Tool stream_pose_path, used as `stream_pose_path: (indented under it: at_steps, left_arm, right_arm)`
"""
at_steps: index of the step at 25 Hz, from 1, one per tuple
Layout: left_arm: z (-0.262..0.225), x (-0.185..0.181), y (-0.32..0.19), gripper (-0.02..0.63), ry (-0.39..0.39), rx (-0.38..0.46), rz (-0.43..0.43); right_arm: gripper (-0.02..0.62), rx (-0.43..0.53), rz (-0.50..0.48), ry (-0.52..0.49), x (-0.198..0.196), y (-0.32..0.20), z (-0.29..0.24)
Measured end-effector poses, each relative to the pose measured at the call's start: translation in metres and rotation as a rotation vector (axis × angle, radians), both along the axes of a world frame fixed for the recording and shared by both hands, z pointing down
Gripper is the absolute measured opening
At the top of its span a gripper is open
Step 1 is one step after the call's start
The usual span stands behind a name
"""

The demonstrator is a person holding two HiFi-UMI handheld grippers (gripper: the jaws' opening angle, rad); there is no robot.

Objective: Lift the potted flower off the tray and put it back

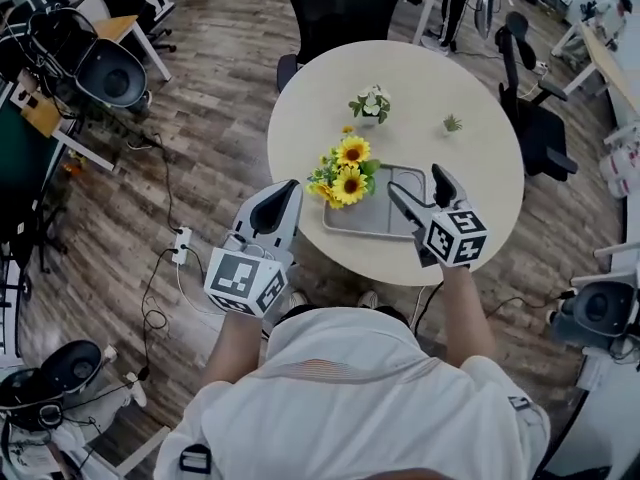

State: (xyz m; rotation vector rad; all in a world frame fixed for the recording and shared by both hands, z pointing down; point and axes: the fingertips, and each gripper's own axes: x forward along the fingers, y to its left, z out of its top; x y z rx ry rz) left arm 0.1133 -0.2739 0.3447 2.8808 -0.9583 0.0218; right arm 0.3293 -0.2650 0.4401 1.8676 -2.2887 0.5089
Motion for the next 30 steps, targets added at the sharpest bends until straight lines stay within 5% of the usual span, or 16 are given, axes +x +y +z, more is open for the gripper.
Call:
stream_pose_path:
  at_steps: [7, 13, 18, 22, 30]
  left_arm:
    - [-0.024, 0.029, 0.012, 0.006, 0.027, 0.043, 0.093]
    - [-0.028, 0.040, 0.019, 0.006, 0.022, 0.053, 0.117]
    - [-0.028, 0.034, 0.021, 0.005, 0.018, 0.047, 0.116]
    - [-0.029, 0.028, 0.020, 0.006, 0.019, 0.046, 0.106]
    - [-0.026, 0.026, 0.019, 0.006, 0.024, 0.046, 0.098]
  right_arm:
    - [0.476, 0.231, 0.042, 0.074, -0.002, 0.042, -0.124]
    - [0.431, 0.280, 0.072, 0.078, 0.005, 0.062, -0.147]
    - [0.167, 0.311, 0.087, 0.124, -0.002, 0.068, -0.157]
    - [0.043, 0.319, 0.088, 0.139, -0.008, 0.065, -0.162]
    - [0.001, 0.305, 0.092, 0.168, -0.007, 0.062, -0.155]
